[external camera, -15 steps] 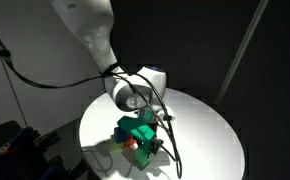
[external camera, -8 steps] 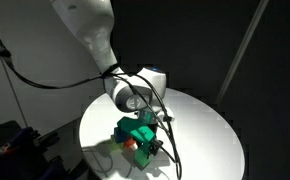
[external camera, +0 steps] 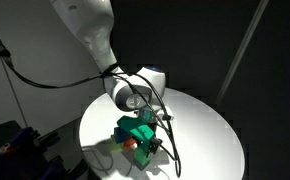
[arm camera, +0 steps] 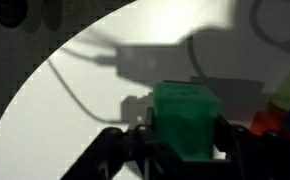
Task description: Put the grey building block on the table to the right and then put the green building block on top of the grey building block
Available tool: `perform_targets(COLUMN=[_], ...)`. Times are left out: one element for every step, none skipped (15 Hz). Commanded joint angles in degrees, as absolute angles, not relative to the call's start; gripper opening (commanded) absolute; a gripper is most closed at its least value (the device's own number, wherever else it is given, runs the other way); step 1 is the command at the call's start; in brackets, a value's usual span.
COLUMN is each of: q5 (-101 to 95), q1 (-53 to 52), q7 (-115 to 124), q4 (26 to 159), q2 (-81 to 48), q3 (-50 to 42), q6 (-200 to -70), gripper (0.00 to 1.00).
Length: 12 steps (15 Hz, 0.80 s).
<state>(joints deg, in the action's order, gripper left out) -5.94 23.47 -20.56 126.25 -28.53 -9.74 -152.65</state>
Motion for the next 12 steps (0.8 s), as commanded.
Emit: perform_targets(q5=[-5.1, -5.2, -5.3, -5.3, -5.4, -5.4, -5.4, -5.4, -5.5, -5.4, -5.3, -5.1], q1=[24.1, 24.0, 23.9, 23.9, 23.8, 23.8, 23.8, 23.8, 23.6, 23.5, 23.5, 23.7], q7=[-22.1, -22.0, -22.0, -21.9, -21.8, -21.8, -21.8, -21.7, -21.6, -21.5, -21.7, -22.1], q4=[126.1, 126.1, 126.1, 126.0, 126.0, 125.9, 125.8, 125.8, 125.9, 126.1, 126.4, 126.8], q2=[-28.2, -28.3, -28.3, -28.4, -28.5, -28.6, -28.7, -28.8, -28.6, -28.5, -28.0, -27.4], q3=[-9.2, -9.3, -9.4, -9.4, -9.5, -9.5, -9.5, -9.5, -9.5, -9.5, -9.3, -9.0], q6=[-152.5, -152.6, -152.6, -152.5, -152.5, -152.4, -152.3, -152.0, -151.7, -151.4, -151.2, -151.0], gripper=[0.28, 0.78, 0.79, 0.84, 0.94, 0.99, 1.0, 1.0, 1.0, 1.0, 1.0, 1.0])
